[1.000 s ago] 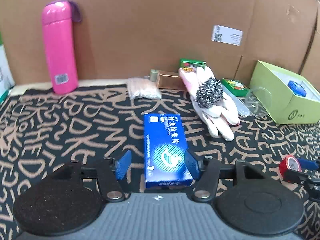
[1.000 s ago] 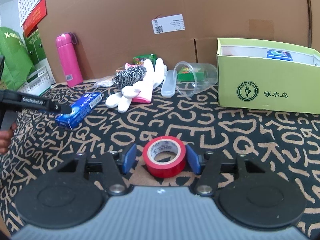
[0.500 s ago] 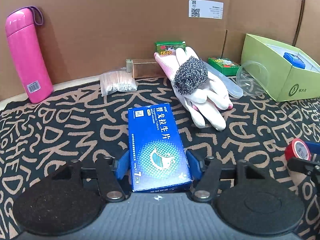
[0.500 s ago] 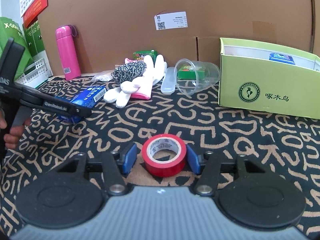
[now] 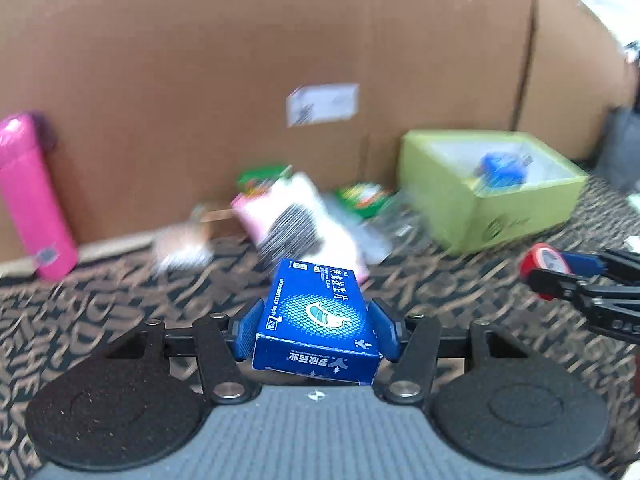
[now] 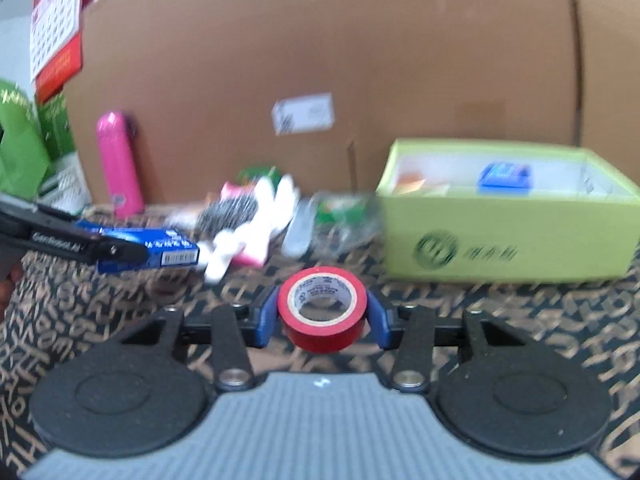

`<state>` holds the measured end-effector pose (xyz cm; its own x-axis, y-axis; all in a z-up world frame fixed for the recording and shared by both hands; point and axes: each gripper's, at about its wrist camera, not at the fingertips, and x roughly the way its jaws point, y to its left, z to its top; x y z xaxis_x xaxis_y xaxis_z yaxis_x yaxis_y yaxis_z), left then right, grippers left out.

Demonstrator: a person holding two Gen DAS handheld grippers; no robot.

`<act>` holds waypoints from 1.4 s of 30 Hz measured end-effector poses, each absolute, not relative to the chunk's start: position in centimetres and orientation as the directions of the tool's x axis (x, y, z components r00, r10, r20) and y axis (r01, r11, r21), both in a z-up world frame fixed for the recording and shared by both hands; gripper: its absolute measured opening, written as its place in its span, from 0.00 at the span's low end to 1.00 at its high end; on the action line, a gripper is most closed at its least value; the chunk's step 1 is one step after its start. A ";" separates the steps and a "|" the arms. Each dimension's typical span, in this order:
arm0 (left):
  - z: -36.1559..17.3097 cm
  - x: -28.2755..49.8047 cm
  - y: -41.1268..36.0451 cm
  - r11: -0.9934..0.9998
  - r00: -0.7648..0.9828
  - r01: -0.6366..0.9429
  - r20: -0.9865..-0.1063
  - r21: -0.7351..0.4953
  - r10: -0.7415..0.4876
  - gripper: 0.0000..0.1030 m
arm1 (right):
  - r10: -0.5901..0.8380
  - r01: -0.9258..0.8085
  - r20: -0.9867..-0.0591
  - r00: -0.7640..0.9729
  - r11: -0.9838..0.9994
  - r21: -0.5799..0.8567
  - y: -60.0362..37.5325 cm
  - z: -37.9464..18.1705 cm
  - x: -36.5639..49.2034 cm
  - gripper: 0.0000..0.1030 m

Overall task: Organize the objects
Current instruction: 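Carry the blue box and red tape roll over the lime-green shoebox, then open both grippers releasing the blue box and tape into the shoebox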

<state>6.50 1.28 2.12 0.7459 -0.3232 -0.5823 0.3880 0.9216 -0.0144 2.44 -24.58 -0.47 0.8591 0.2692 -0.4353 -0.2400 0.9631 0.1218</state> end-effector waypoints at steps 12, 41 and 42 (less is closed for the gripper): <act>6.9 10.6 -12.0 0.812 0.720 0.581 -0.431 -0.052 -0.544 0.59 | 0.077 -0.072 -0.291 0.953 0.997 0.030 -33.0 4.4 4.5 0.45; 1.6 16.8 -19.8 0.826 0.707 0.558 -0.472 -0.085 -0.526 0.89 | -0.099 0.097 -0.324 0.941 0.995 -0.023 -39.5 0.2 11.2 1.00; 1.8 16.1 -19.0 0.834 0.718 0.543 -0.462 -0.097 -0.521 0.89 | -0.101 0.100 -0.319 0.942 0.995 -0.020 -39.2 0.3 10.5 1.00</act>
<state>16.09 -18.99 1.77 0.7179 -0.5208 -0.4619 0.5428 0.8343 -0.0971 10.46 -39.24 0.25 0.9424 -0.1010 -0.3187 0.0997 0.9948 -0.0203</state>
